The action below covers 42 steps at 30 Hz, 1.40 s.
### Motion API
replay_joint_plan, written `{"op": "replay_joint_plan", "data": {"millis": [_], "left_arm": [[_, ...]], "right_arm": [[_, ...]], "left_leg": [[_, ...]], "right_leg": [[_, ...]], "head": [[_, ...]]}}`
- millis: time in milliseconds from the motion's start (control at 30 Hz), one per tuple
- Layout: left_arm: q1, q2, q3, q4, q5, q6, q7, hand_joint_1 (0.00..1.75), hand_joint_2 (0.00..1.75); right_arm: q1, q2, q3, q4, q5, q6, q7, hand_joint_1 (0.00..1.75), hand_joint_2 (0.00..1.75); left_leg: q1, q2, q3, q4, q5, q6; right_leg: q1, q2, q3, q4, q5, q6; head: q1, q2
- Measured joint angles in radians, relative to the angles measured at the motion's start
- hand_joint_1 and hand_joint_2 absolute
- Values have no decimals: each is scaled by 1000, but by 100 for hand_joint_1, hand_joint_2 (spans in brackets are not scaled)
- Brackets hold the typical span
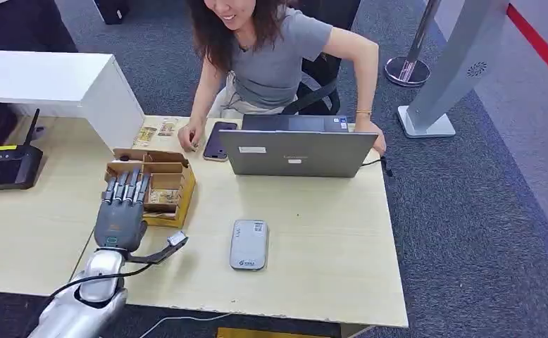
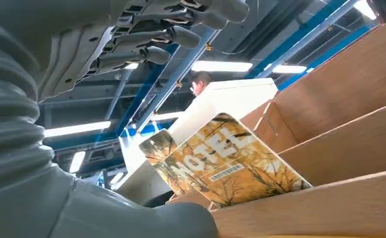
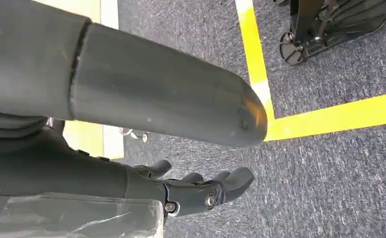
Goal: Pass the card to the sensor for recognition and then transmit it.
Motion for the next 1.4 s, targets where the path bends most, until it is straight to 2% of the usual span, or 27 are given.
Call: {"op": "replay_joint_plan", "data": {"millis": [100, 133, 167, 200, 233, 267, 667, 1400], "left_arm": [[-2, -5, 0, 5, 0, 3, -4, 0, 175], [-3, -7, 0, 8, 0, 5, -9, 9, 175], [-2, -8, 0, 9, 0, 5, -10, 9, 175], [-2, -10, 0, 9, 0, 5, -11, 75, 175], [-3, -12, 0, 10, 0, 6, -11, 159, 175], [-3, -13, 0, 11, 0, 8, -11, 175, 175], [-3, -21, 0, 19, 0, 20, -14, 175, 175], [-11, -21, 2, 43, 0, 64, -56, 175, 175]], "right_arm": [[0, 0, 0, 0, 0, 0, 0, 0, 0], [0, 0, 0, 0, 0, 1, 0, 0, 0], [0, 0, 0, 0, 0, 1, 0, 0, 0], [0, 0, 0, 0, 0, 1, 0, 0, 0], [0, 0, 0, 0, 0, 1, 0, 0, 0], [0, 0, 0, 0, 0, 2, 0, 0, 0], [1, 0, 0, 0, 0, 5, -2, 0, 0], [1, -3, 0, 0, 10, 7, -4, 0, 0]], "left_leg": [[0, 0, 0, 0, 0, 0], [0, 0, 0, 0, 0, 0], [0, 0, 0, 0, 0, 0], [0, 0, 0, 0, 0, 0], [0, 0, 0, 0, 0, 0], [0, 0, 0, 0, 0, 0], [0, 0, 0, 0, 0, 0], [0, 0, 0, 0, 0, 0]], "right_leg": [[0, 0, 0, 0, 0, 0], [0, 0, 0, 0, 0, 0], [0, 0, 0, 0, 0, 0], [0, 0, 0, 0, 0, 0], [0, 0, 0, 0, 0, 0], [0, 0, 0, 0, 0, 0], [0, 0, 0, 0, 0, 0], [0, 0, 0, 0, 0, 0]], "head": [[0, 0], [0, 0], [0, 0], [0, 0], [0, 0], [0, 0], [0, 0], [0, 0]]}}
